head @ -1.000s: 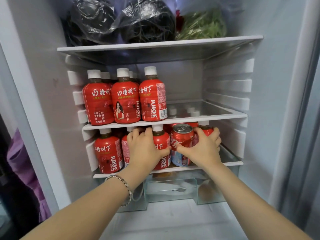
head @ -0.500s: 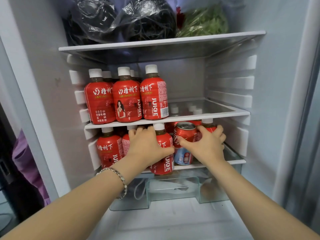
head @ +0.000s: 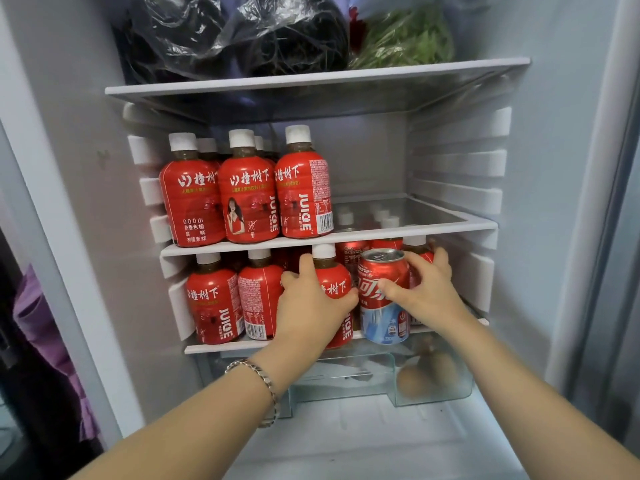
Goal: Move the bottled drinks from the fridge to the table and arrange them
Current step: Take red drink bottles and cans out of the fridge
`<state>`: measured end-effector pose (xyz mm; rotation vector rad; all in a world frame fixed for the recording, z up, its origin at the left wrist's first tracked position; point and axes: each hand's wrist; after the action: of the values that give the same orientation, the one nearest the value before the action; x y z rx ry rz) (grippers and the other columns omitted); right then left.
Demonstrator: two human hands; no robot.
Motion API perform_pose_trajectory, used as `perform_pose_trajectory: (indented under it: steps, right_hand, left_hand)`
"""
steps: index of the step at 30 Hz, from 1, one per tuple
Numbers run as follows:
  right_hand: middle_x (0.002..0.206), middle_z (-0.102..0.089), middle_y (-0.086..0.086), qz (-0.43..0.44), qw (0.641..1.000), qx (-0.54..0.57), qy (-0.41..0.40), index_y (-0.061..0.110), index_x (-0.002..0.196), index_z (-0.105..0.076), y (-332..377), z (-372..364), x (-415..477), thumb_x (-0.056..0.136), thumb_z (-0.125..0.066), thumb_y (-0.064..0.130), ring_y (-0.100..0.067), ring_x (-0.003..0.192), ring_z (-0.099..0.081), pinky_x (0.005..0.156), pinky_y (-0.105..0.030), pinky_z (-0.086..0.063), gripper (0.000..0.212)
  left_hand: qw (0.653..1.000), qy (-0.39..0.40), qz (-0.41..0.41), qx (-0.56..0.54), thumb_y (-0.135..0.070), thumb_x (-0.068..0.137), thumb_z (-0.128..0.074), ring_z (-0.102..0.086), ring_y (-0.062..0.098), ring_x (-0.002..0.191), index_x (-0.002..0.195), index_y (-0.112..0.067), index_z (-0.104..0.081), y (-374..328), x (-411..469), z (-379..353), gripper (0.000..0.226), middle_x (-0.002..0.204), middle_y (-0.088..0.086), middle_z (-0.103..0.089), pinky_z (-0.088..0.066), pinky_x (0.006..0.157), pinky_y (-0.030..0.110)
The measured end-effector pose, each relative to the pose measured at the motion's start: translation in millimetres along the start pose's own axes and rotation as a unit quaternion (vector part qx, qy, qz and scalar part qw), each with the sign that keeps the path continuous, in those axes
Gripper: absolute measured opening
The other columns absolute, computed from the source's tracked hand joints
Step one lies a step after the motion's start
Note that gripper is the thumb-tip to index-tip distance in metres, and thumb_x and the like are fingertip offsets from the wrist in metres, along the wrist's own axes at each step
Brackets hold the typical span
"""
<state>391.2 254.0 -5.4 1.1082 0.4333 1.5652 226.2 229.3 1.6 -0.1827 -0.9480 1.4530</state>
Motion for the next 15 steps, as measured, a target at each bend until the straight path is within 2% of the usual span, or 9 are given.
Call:
perform_pose_trajectory:
  steps: [2,4,6,9,12,15]
  right_hand:
    - [0.148,-0.012,-0.008,-0.002,1.000,-0.002,-0.003,0.028,0.122,-0.057,1,-2,-2,0.071,-0.073,0.042,-0.027,0.142,-0.008,0.115,-0.044,-0.022,0.056]
    - [0.150,-0.009,-0.008,-0.007,1.000,0.004,0.000,0.029,0.122,-0.057,1,-2,-2,0.060,-0.068,0.052,-0.026,0.143,-0.008,0.115,-0.044,-0.022,0.067]
    - [0.148,-0.012,-0.007,-0.003,1.000,0.001,0.000,0.027,0.123,-0.056,2,-2,-3,0.068,-0.072,0.044,-0.026,0.141,-0.010,0.114,-0.042,-0.022,0.060]
    - [0.145,-0.017,-0.005,0.008,1.000,-0.009,-0.005,0.024,0.124,-0.056,2,-1,-3,0.078,-0.072,0.029,-0.024,0.139,-0.014,0.112,-0.040,-0.023,0.050]
    - [0.144,-0.019,-0.005,0.011,1.000,-0.010,-0.005,0.023,0.124,-0.055,4,-1,-4,0.078,-0.071,0.029,-0.024,0.137,-0.016,0.111,-0.040,-0.024,0.049]
    - [0.145,-0.019,-0.005,0.011,1.000,-0.008,-0.015,0.020,0.125,-0.055,3,-2,-5,0.078,-0.072,0.029,-0.023,0.138,-0.015,0.111,-0.038,-0.025,0.050]
  left_hand:
    - [0.999,-0.006,-0.005,-0.052,-0.046,0.069,-0.075,-0.052,0.019,0.091,0.124,-0.027,-0.039,5,1,0,0.068,0.113,0.006,-0.048,-0.045,0.080,0.026]
    - [0.997,0.005,-0.016,-0.075,-0.045,0.067,-0.075,-0.056,0.015,0.091,0.120,-0.029,-0.042,8,4,3,0.065,0.109,0.002,-0.054,-0.050,0.081,0.028]
    - [0.994,0.032,-0.022,-0.102,-0.041,0.067,-0.076,-0.058,0.008,0.087,0.114,-0.029,-0.043,8,6,7,0.058,0.102,-0.006,-0.058,-0.049,0.072,0.021]
    - [0.989,0.053,-0.026,-0.134,-0.032,0.068,-0.078,-0.055,-0.004,0.078,0.108,-0.030,-0.044,9,9,13,0.052,0.090,-0.017,-0.057,-0.041,0.060,0.010]
    - [0.984,0.064,-0.022,-0.162,-0.027,0.069,-0.079,-0.055,-0.005,0.077,0.107,-0.032,-0.044,11,9,13,0.051,0.088,-0.019,-0.056,-0.040,0.060,0.009]
    - [0.980,0.020,-0.007,-0.196,-0.027,0.070,-0.079,-0.056,-0.004,0.081,0.110,-0.035,-0.043,16,1,6,0.055,0.091,-0.020,-0.056,-0.043,0.065,0.009]
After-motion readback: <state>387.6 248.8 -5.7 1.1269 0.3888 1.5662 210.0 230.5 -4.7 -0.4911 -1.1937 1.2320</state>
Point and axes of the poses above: each hand's wrist, its own x-axis towards the middle knuckle, its own z-axis out of the back of the hand, y = z × x
